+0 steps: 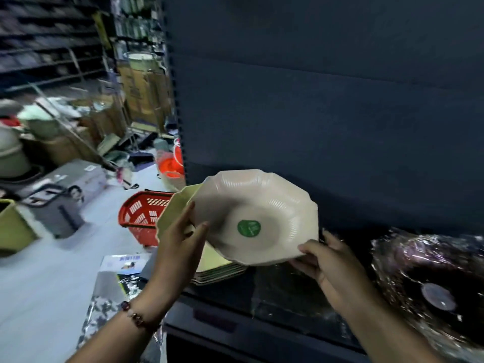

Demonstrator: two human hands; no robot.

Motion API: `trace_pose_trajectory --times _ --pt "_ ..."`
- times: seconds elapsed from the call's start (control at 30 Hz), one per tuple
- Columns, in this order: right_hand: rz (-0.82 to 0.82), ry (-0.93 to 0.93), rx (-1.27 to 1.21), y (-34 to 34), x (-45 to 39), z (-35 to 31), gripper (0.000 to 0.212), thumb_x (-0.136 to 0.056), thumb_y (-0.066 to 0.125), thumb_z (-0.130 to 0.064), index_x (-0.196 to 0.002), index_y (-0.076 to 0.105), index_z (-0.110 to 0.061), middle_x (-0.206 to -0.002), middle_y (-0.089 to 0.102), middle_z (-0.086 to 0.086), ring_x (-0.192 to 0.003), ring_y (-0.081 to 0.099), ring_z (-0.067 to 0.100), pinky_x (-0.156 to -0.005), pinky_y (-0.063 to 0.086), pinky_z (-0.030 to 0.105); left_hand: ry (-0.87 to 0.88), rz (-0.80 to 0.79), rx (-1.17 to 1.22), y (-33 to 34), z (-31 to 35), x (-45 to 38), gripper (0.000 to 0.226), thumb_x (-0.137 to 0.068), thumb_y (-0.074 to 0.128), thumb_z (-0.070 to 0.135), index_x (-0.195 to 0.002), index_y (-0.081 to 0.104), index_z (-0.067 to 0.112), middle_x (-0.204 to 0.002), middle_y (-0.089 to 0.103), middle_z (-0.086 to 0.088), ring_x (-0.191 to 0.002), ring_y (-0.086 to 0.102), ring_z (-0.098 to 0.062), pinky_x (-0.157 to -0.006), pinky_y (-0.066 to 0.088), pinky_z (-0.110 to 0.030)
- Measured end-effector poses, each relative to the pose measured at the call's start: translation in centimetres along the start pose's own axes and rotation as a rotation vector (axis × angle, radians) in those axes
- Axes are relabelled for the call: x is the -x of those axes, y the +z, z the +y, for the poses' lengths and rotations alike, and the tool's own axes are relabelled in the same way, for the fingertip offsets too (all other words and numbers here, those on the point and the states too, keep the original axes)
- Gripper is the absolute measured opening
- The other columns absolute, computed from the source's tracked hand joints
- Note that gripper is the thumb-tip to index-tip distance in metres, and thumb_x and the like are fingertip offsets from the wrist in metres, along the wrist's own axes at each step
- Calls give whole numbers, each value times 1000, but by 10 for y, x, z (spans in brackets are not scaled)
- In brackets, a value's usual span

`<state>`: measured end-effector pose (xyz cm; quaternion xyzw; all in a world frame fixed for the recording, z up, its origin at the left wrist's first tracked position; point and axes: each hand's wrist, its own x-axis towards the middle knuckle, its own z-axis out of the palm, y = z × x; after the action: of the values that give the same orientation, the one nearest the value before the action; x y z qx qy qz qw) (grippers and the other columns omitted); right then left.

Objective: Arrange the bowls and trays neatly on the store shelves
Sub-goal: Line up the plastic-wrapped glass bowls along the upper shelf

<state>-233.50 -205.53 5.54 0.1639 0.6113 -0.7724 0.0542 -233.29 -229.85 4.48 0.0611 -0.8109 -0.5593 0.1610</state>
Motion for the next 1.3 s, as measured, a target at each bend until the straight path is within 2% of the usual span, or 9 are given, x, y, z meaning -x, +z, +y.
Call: trace_pose_trajectory --times 0.17,0.3,0.4,0.53,0.63,0.87,1.03,1.13,1.3 --pt "23 -96 301 62 -13 22 30 -82 56 3 -105 63 -16 -95 70 6 -91 66 21 -83 56 41 -63 26 -93 -42 -41 -18 66 -82 57 35 -145 44 19 -134 59 -4 -122 54 -17 -102 43 -38" --pt "15 -143 492 86 -21 34 20 -81 57 -2 -92 63 -18 -81 67 1 -72 58 15 -60 41 29 -143 19 -68 -52 -67 -28 70 -77 51 33 -146 42 22 -135 56 -2 -117 54 -16 -95 44 -32" --pt "50 -120 581 91 -30 50 11 -79 59 -7 -84 62 -17 -73 60 -2 -69 55 16 -59 38 31 -175 -6 -30 -53 -84 -32 68 -75 47 30 -143 44 25 -134 57 1 -118 54 -15 -96 42 -31" --pt "88 -132 664 98 -40 72 22 -78 56 -13 -96 62 -24 -92 66 3 -82 63 24 -70 50 39 -195 -37 -38 -50 -103 -35 62 -87 52 20 -148 37 18 -148 45 -5 -136 40 -19 -112 33 -40" --pt "101 -151 691 103 -43 81 36 -81 51 -11 -114 56 -25 -89 65 0 -70 58 18 -60 45 32 -135 -45 -92 -47 -114 -38 60 -93 53 8 -149 34 16 -153 30 7 -139 26 -2 -113 22 -22" --pt "103 -106 746 105 -51 91 44 -86 47 -7 -127 45 -22 -91 65 4 -68 56 20 -57 41 30 -86 -94 -281 -43 -129 -40 69 -95 55 21 -153 19 15 -161 12 -2 -147 15 -13 -115 23 -30" --pt "36 -84 741 95 -50 84 34 -88 53 -11 -119 54 -24 -99 66 -2 -85 61 12 -67 45 29 94 -126 -554 -44 -123 -40 69 -91 46 31 -151 23 6 -160 10 -14 -147 12 -30 -117 15 -45" --pt "0 -100 741 84 -41 82 43 -93 55 -24 -135 48 -29 -118 64 -11 -109 60 12 -80 47 29 270 -194 -700 -37 -112 -37 70 -89 31 43 -150 28 10 -159 18 -12 -147 11 -29 -118 12 -48" --pt "16 -192 1067 44 -15 78 59 -97 49 -37 -150 26 -28 -154 33 -2 -142 27 16 -112 27 32 475 -398 -802 9 -80 -18 64 -91 31 46 -145 40 13 -154 32 -10 -145 21 -34 -117 16 -51"
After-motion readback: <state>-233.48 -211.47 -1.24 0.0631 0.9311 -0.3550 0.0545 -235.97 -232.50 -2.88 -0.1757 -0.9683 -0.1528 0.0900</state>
